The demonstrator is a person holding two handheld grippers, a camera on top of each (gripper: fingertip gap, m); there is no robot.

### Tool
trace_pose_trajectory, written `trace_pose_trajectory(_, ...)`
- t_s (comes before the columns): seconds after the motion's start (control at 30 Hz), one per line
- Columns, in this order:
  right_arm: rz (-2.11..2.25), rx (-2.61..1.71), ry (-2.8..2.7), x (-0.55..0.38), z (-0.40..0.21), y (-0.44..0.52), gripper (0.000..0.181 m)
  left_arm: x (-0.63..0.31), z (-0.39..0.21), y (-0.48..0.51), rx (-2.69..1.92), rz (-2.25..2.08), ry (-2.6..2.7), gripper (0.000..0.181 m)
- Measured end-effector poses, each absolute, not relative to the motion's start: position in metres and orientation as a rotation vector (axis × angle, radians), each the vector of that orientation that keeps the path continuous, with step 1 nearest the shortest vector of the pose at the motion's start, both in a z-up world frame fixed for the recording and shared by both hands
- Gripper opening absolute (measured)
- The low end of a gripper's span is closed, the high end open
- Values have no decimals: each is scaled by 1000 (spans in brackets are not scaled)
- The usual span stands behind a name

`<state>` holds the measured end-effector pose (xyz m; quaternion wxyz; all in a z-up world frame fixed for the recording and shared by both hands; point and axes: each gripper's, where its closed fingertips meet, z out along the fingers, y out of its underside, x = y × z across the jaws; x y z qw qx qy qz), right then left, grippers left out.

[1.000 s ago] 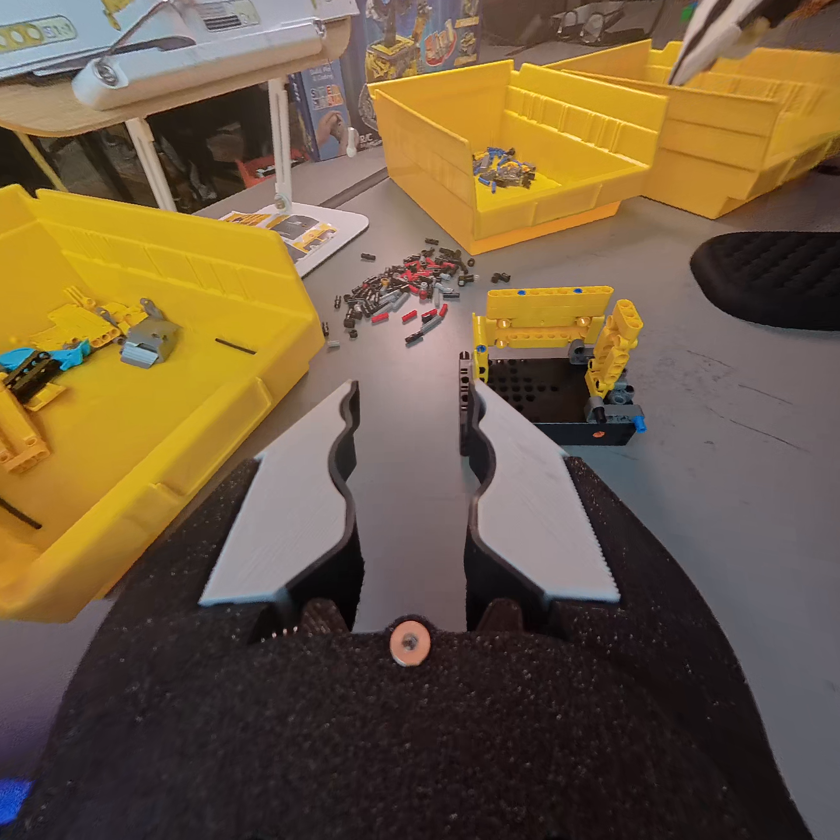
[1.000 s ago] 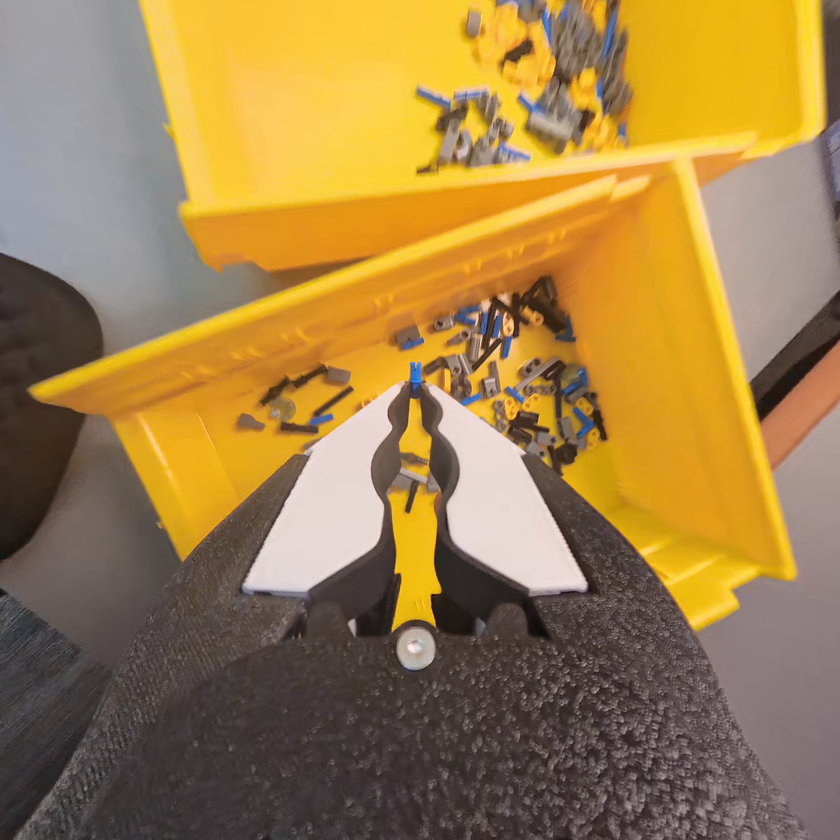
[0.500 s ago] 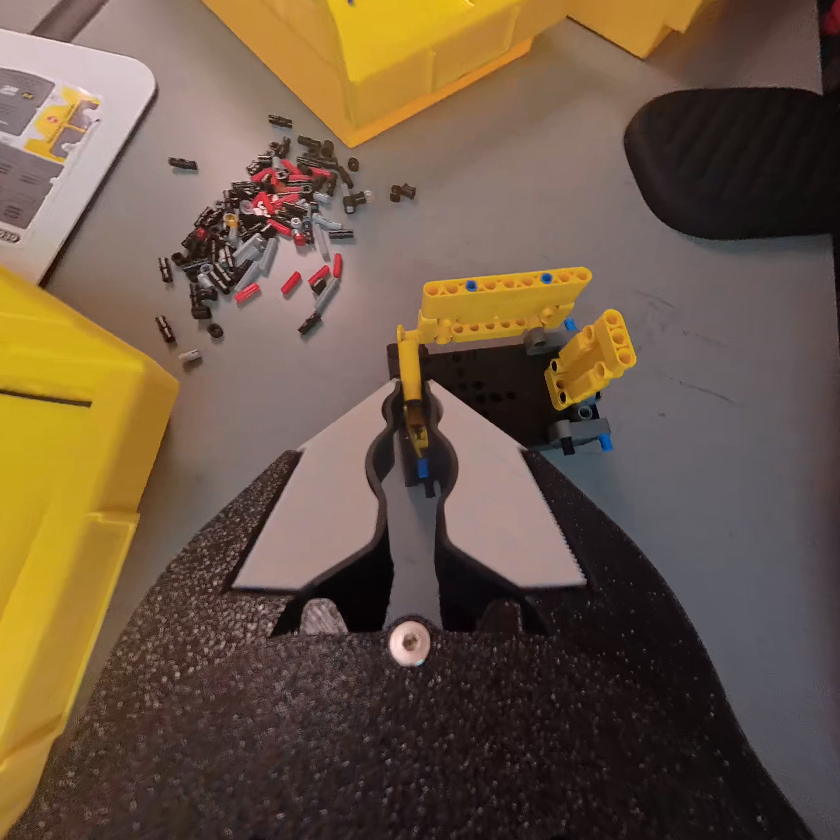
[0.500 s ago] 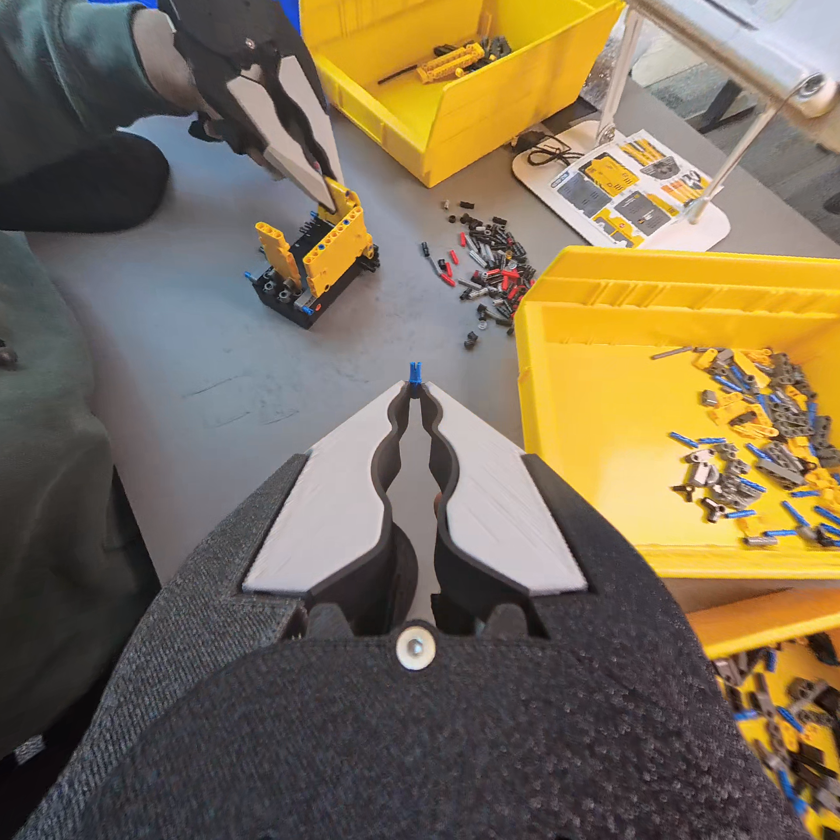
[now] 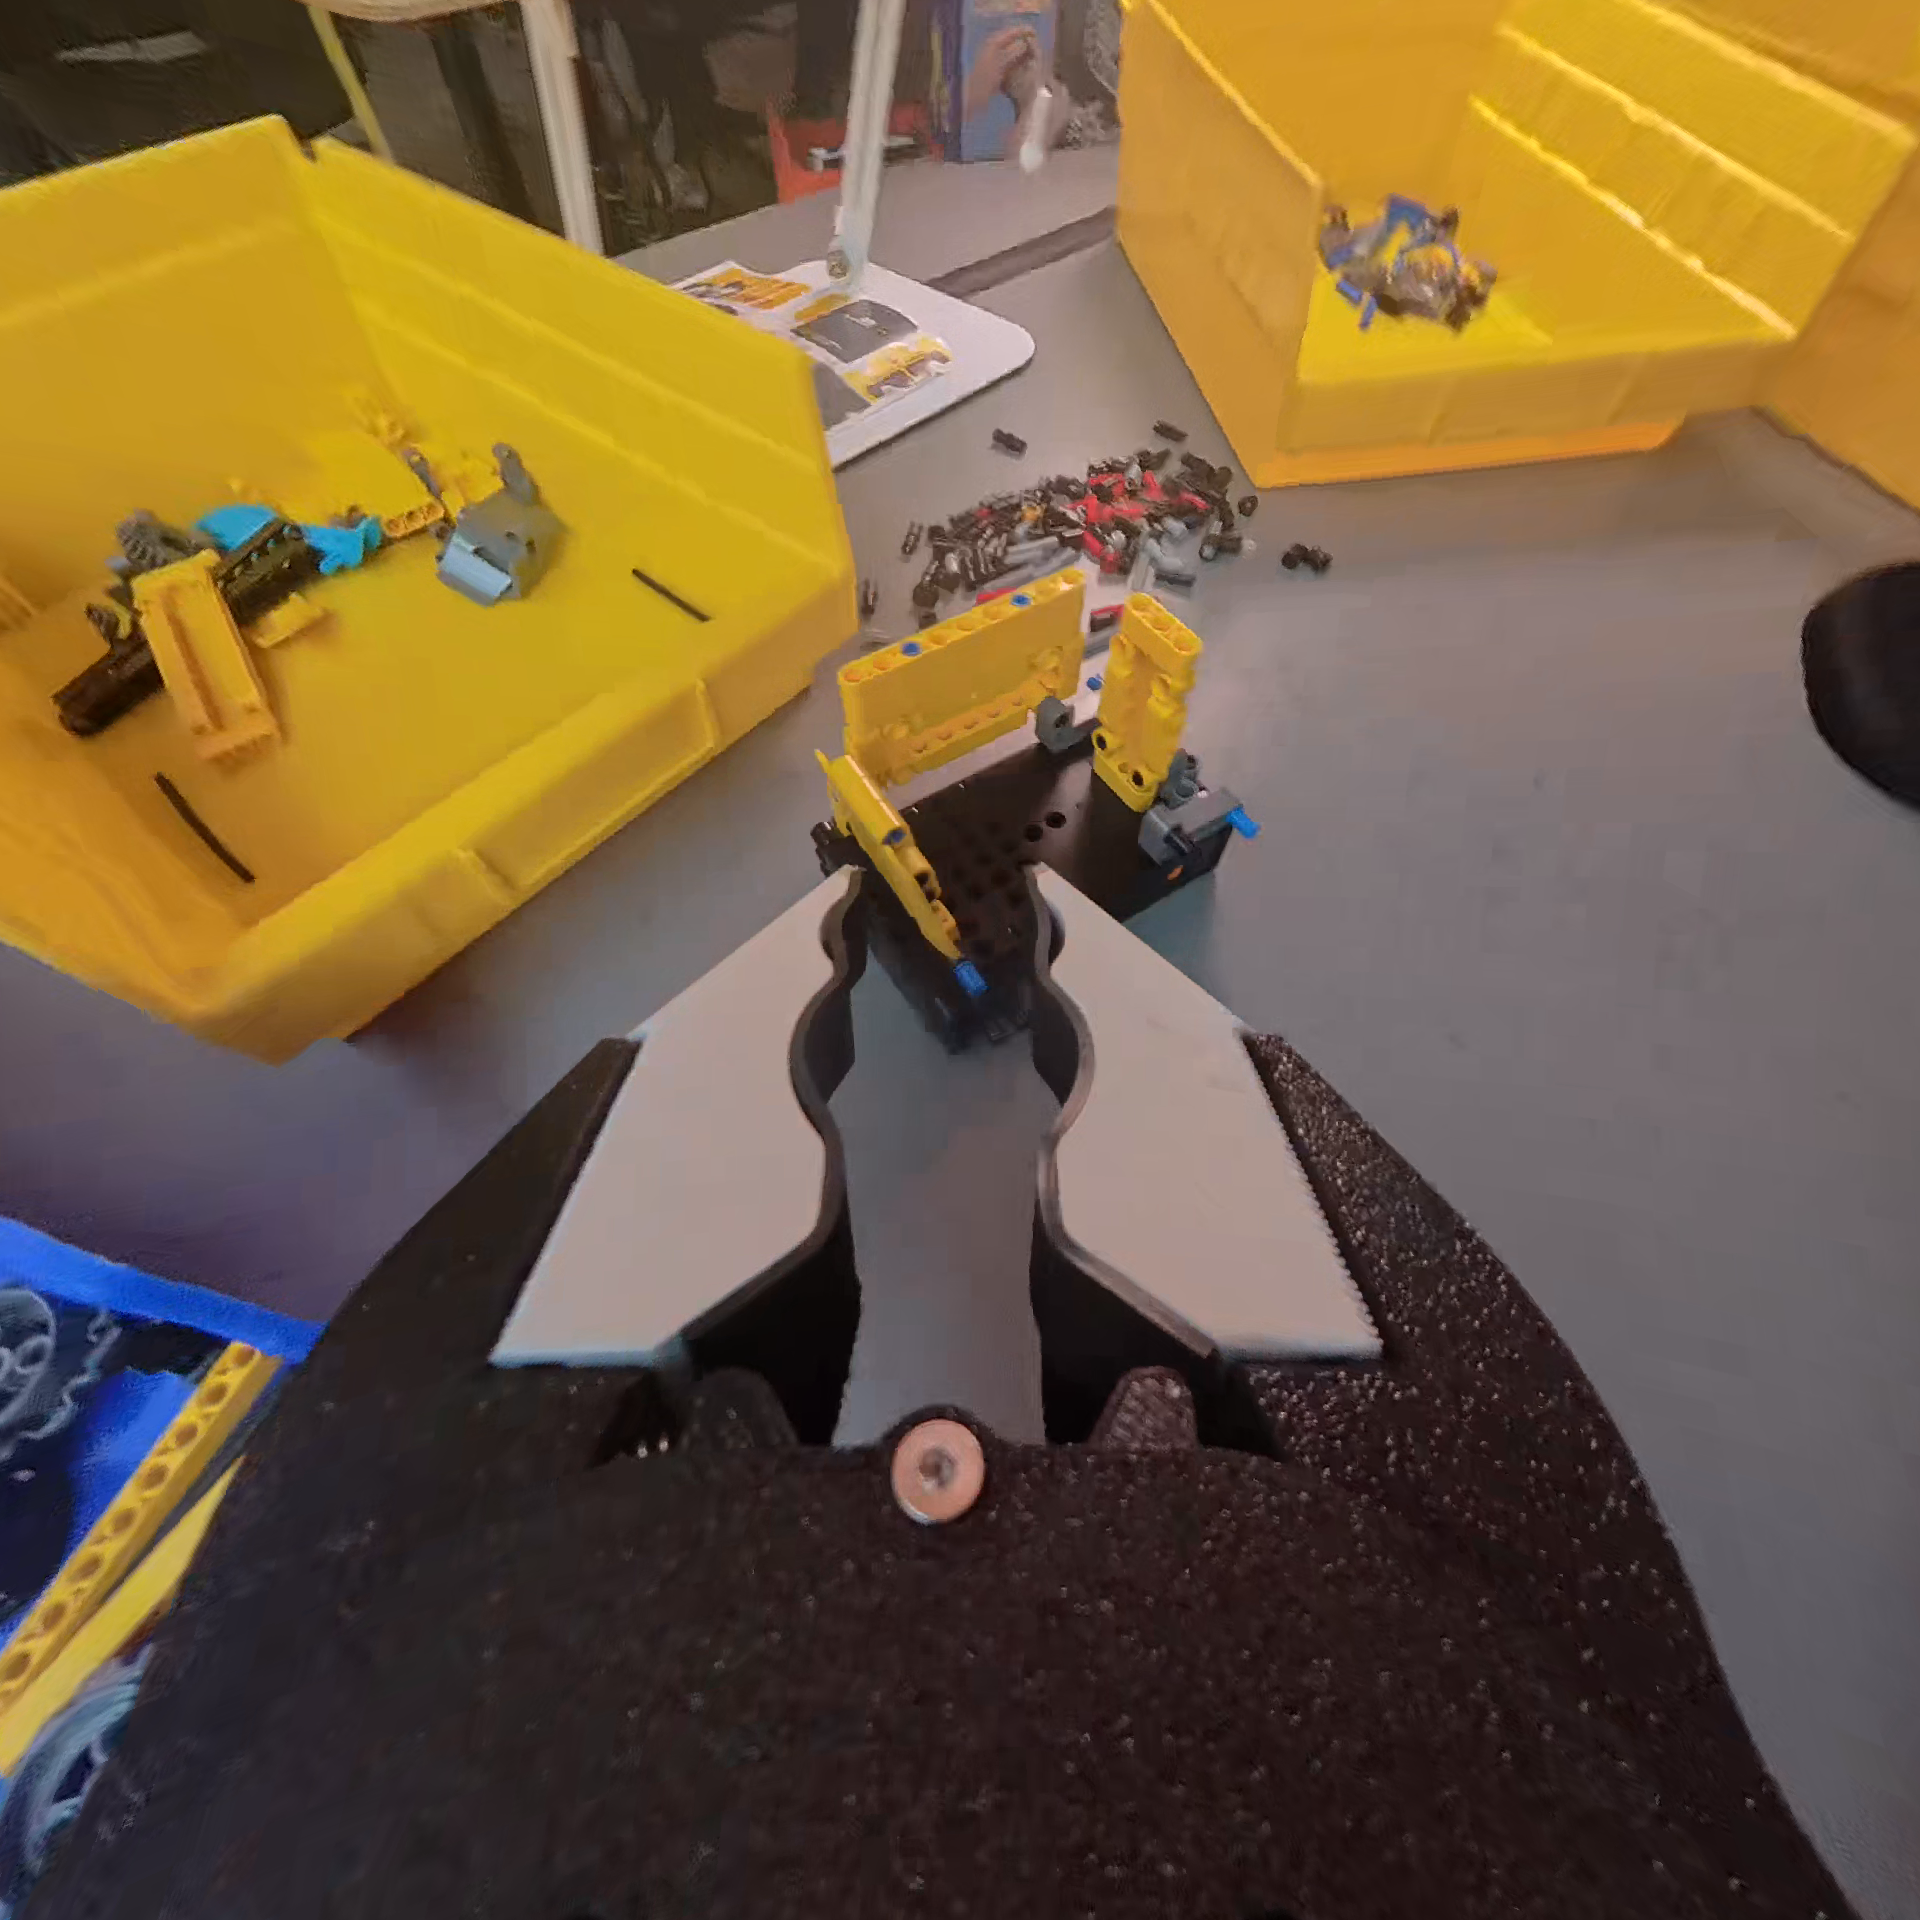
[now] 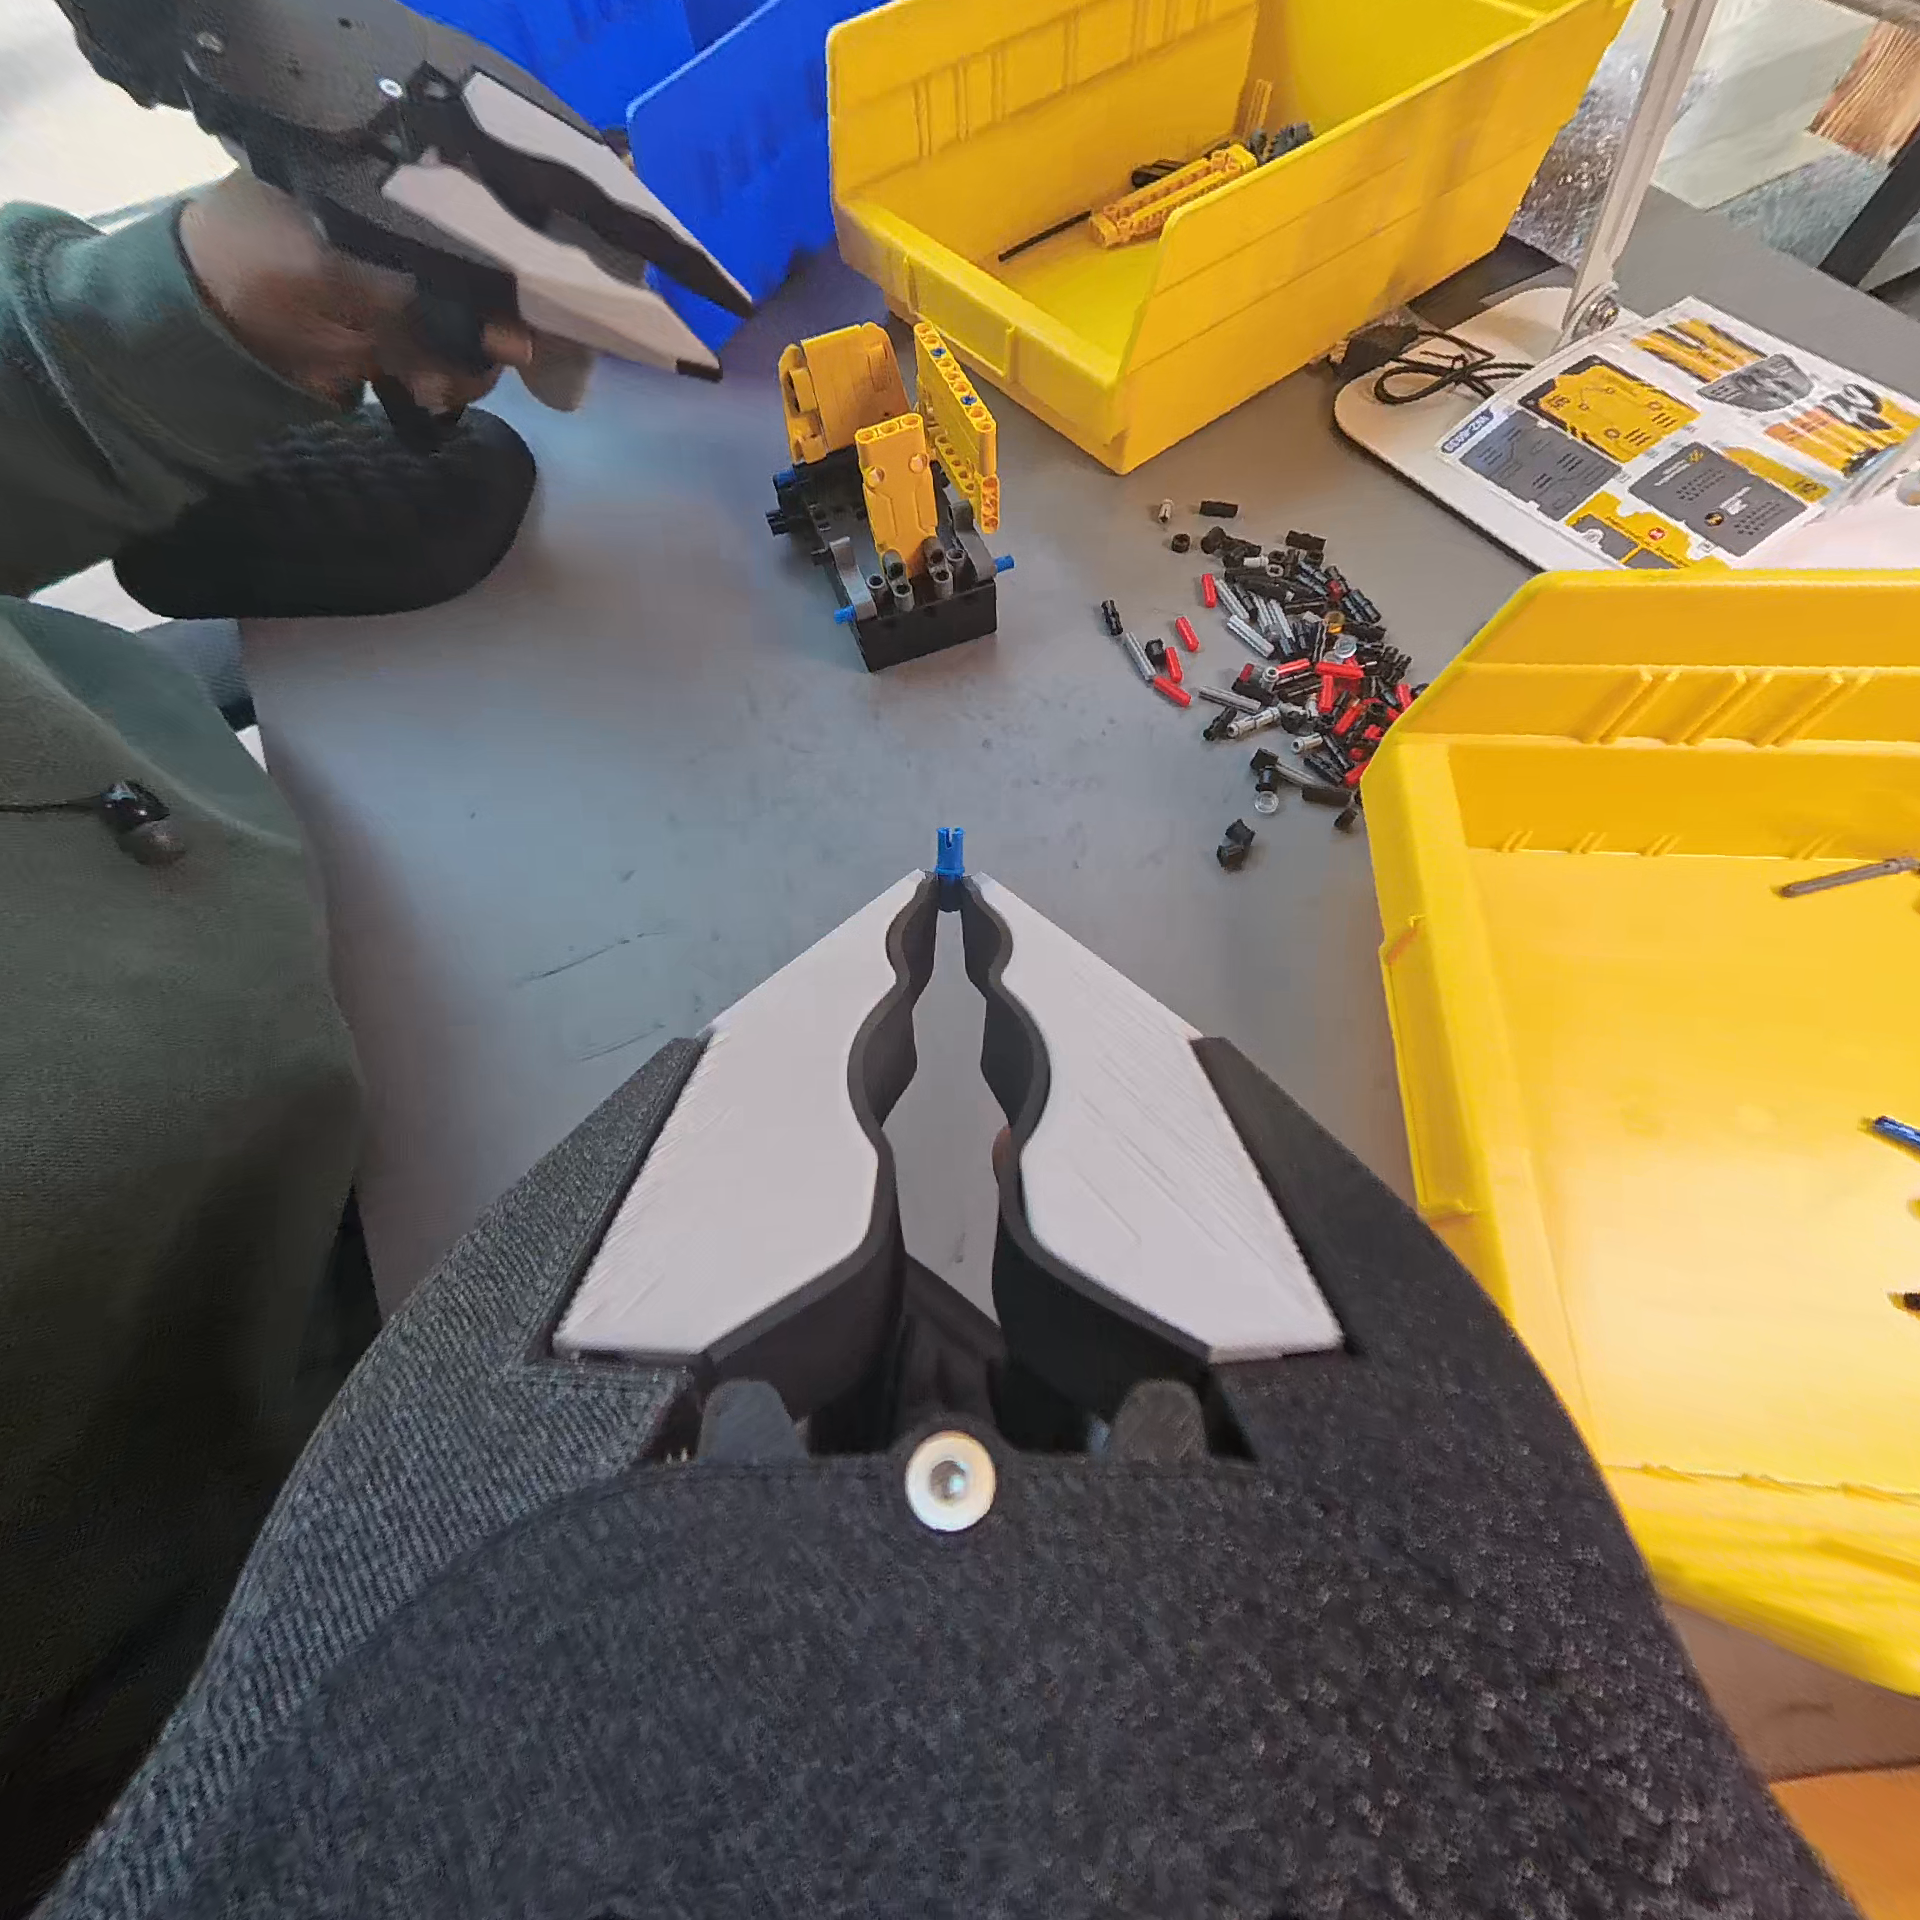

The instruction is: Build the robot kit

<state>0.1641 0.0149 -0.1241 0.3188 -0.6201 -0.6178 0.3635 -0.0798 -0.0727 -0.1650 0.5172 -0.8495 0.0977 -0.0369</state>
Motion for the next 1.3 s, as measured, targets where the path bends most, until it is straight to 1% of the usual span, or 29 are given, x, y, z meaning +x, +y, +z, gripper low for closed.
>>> trace_pose_trajectory(0.13,987,-1602,-1619,153,-119,13,4,-68,-194,-60,-2163,-1,435,65)
trace_pose_trajectory(0.27,984,-1572,-1630,151,-118,4,4,-77,-214,-36,-2223,-86,378,72)
trace_pose_trajectory(0.3,985,-1569,-1629,153,-118,3,4,-75,-217,-35,-2237,-117,379,70)
trace_pose_trajectory(0.33,987,-1573,-1623,155,-119,2,4,-77,-216,-33,-2228,-117,360,49)
trace_pose_trajectory(0.37,990,-1584,-1613,158,-121,3,4,-82,-216,-32,-2226,-81,334,32)
trace_pose_trajectory(0.4,995,-1595,-1600,161,-122,4,4,-88,-216,-33,-2226,-47,306,20)
trace_pose_trajectory(0.43,1002,-1606,-1587,163,-125,6,4,-94,-216,-33,-2228,-26,262,15)
trace_pose_trajectory(0.6,1038,-1626,-1564,161,-133,8,4,-121,-213,-38,-2220,45,23,5)
trace_pose_trajectory(0.77,1083,-1581,-1588,145,-133,2,4,-144,-210,-44,-2214,202,-64,5)
trace_pose_trajectory(0.87,1103,-1562,-1603,136,-136,-2,4,-142,-211,-45,-2219,213,-44,7)
trace_pose_trajectory(1.03,1103,-1549,-1621,132,-136,-4,4,-134,-188,-51,-2121,222,64,27)
trace_pose_trajectory(1.13,1096,-1563,-1617,136,-136,-3,4,-126,-175,-60,-2060,320,269,34)
trace_pose_trajectory(1.2,1089,-1574,-1613,138,-137,-1,4,-121,-177,-65,-2063,396,426,44)
trace_pose_trajectory(1.23,1087,-1578,-1611,139,-137,-1,4,-120,-178,-67,-2053,441,494,45)
trace_pose_trajectory(1.27,1086,-1580,-1609,139,-136,-1,4,-115,-174,-68,-1997,497,574,40)
trace_pose_trajectory(1.3,1085,-1580,-1609,139,-136,-2,4,-104,-171,-71,-1923,532,682,30)
